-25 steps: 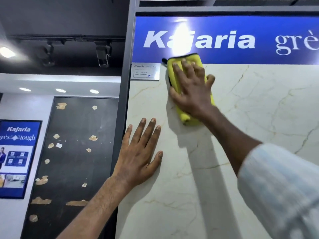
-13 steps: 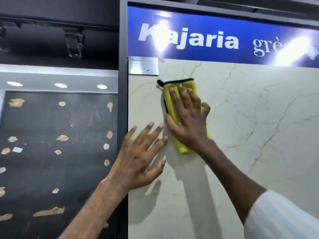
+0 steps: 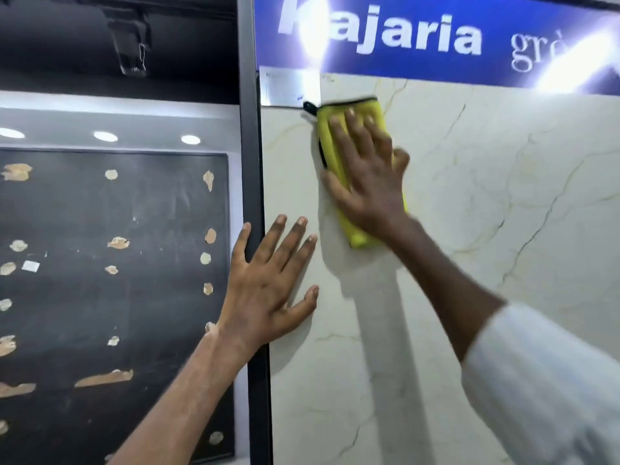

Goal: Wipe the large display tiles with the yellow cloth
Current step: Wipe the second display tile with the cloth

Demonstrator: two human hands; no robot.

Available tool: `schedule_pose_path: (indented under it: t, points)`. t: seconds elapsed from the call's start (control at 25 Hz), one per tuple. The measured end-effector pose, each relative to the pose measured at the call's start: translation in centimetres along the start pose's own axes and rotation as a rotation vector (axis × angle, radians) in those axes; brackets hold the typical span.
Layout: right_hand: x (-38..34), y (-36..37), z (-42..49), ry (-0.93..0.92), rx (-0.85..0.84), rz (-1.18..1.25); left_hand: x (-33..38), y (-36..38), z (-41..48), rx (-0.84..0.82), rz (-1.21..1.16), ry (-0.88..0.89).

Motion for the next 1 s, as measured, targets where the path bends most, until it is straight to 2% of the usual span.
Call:
schedule_pose_path:
  t: [0.16,0.28,0.36,0.48,0.56,0.64,0.72,0.8,1.0]
  points:
    - [-2.2,-1.1,-20.1,0.083,-0.041,0.004,0.2,-0.9,-0.1,-0.01,-0.06,-0.011]
    - [-3.3,-1.9,-32.8,0.095,-0.15,-0.008,2.4,-2.2,-3.5,0.032,-0.224,-0.144]
    - [-3.2,-2.0,-34.1,0.079,-0.16,0.013,4.5,-2.3,-7.1,-0.002,-0.207,-0.145]
    - [-3.3,-1.7,-26.8,0.091,-0.118,0.04,5.9,-1.3,-10.8,-0.113,-0.158,-0.09]
    - [-3.0,-1.4,-21.3,0.122,-0.101,0.036,5.7,-0.7,-11.1,-0.119,-0.146,-0.102]
    - [-3.0,-1.1,-19.8,0.13,-0.07,0.012,5.9,-0.6,-11.0,-0.104,-0.153,-0.112]
    - [-3.3,-0.9,-22.8,0.09,-0.052,0.003,6.0,-0.3,-11.3,-0.109,-0.156,-0.115]
    - [-3.7,-0.8,-29.5,0.07,-0.07,0.008,6.1,-0.3,-11.3,-0.108,-0.146,-0.128]
    - [-6.3,-2.2,-50.0,0.097,-0.305,0.002,6.2,-0.4,-11.2,-0.112,-0.16,-0.142]
Point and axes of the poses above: each hand's wrist, its own z-axis towards the middle knuckle, its own y-axis out of the palm, x = y × z, the point moved 1 cm from there along z, towards the middle knuckle, and after that the axes turned 4 degrees about y, right-handed, at the moved point
